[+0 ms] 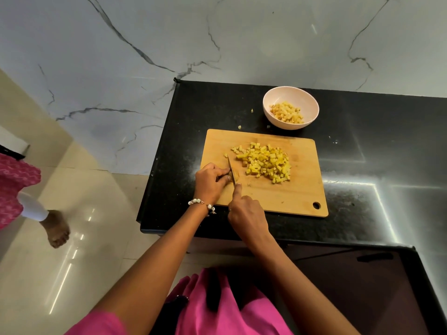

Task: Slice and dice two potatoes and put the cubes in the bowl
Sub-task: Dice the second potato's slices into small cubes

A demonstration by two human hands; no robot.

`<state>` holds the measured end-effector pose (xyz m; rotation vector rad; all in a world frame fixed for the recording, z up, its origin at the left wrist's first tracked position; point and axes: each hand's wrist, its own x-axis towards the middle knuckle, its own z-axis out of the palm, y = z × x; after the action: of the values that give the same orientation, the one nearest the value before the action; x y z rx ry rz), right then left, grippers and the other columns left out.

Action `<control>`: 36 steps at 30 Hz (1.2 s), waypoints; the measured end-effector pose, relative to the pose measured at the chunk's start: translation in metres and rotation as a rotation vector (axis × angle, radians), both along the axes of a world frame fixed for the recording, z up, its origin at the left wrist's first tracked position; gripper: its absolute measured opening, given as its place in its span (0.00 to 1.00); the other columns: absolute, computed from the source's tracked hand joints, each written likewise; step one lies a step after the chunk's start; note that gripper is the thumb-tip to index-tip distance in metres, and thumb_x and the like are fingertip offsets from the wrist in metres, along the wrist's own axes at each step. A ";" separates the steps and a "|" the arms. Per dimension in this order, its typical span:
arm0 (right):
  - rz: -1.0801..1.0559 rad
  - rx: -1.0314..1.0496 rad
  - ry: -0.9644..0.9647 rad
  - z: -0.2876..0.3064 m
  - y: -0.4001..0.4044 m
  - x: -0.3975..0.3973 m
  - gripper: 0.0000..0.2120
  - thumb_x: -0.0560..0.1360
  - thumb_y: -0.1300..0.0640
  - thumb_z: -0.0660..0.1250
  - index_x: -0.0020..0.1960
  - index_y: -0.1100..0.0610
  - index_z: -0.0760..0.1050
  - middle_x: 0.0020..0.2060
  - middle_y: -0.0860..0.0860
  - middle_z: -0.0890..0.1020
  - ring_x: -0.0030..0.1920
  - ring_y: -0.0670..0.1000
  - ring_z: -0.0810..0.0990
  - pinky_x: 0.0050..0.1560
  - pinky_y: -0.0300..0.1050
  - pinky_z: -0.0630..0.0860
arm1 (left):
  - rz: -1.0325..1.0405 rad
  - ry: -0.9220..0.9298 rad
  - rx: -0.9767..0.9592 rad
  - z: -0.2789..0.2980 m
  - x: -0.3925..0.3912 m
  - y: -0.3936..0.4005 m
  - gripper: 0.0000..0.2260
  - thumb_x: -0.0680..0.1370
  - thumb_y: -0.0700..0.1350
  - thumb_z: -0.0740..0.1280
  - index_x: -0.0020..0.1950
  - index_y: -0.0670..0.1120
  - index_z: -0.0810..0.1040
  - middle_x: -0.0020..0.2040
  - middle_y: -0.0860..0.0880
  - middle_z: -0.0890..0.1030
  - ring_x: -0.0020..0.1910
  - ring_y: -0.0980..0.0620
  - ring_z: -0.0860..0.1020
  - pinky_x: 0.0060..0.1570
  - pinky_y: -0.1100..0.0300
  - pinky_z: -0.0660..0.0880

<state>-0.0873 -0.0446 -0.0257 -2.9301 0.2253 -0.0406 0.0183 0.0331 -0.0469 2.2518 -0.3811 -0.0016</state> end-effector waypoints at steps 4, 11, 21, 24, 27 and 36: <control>-0.011 -0.120 0.096 0.001 0.003 -0.021 0.30 0.60 0.65 0.71 0.62 0.71 0.74 0.24 0.56 0.75 0.18 0.55 0.71 0.21 0.40 0.54 | 0.011 0.002 -0.012 0.000 -0.003 -0.002 0.12 0.70 0.42 0.75 0.52 0.41 0.83 0.40 0.43 0.79 0.39 0.49 0.77 0.40 0.60 0.72; -0.066 -0.013 0.034 0.009 -0.001 -0.036 0.24 0.62 0.61 0.72 0.57 0.69 0.78 0.22 0.54 0.74 0.17 0.55 0.70 0.22 0.40 0.51 | -0.005 0.044 0.001 0.005 -0.002 0.002 0.13 0.71 0.42 0.74 0.54 0.42 0.82 0.43 0.44 0.80 0.40 0.54 0.74 0.39 0.69 0.66; -0.035 0.103 -0.007 0.012 -0.005 -0.020 0.25 0.77 0.61 0.59 0.72 0.68 0.60 0.36 0.63 0.79 0.32 0.63 0.77 0.30 0.47 0.60 | -0.007 0.081 0.070 0.009 0.000 0.004 0.12 0.72 0.44 0.73 0.54 0.43 0.83 0.46 0.45 0.81 0.45 0.51 0.78 0.44 0.67 0.68; -0.025 0.066 0.068 0.013 -0.001 -0.021 0.25 0.68 0.64 0.68 0.63 0.71 0.72 0.24 0.58 0.76 0.20 0.58 0.72 0.24 0.43 0.55 | -0.003 0.081 0.075 0.009 0.000 0.004 0.12 0.72 0.45 0.73 0.54 0.44 0.83 0.45 0.45 0.81 0.44 0.51 0.77 0.42 0.67 0.68; -0.058 0.013 0.076 0.007 0.001 -0.018 0.27 0.67 0.65 0.68 0.65 0.71 0.70 0.25 0.58 0.76 0.21 0.58 0.72 0.23 0.43 0.55 | -0.001 0.083 0.067 0.009 0.000 0.004 0.12 0.72 0.44 0.73 0.54 0.44 0.83 0.45 0.45 0.81 0.44 0.50 0.78 0.44 0.64 0.71; -0.029 -0.103 0.103 0.013 0.012 -0.007 0.29 0.67 0.70 0.65 0.67 0.74 0.65 0.30 0.62 0.78 0.24 0.59 0.76 0.25 0.43 0.59 | 0.007 0.121 0.054 0.011 0.000 0.004 0.11 0.71 0.43 0.74 0.52 0.42 0.83 0.47 0.44 0.82 0.46 0.49 0.80 0.47 0.64 0.72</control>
<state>-0.0941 -0.0325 -0.0127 -3.0344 0.2900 0.0980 0.0181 0.0367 -0.0356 2.2932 -0.3116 -0.1452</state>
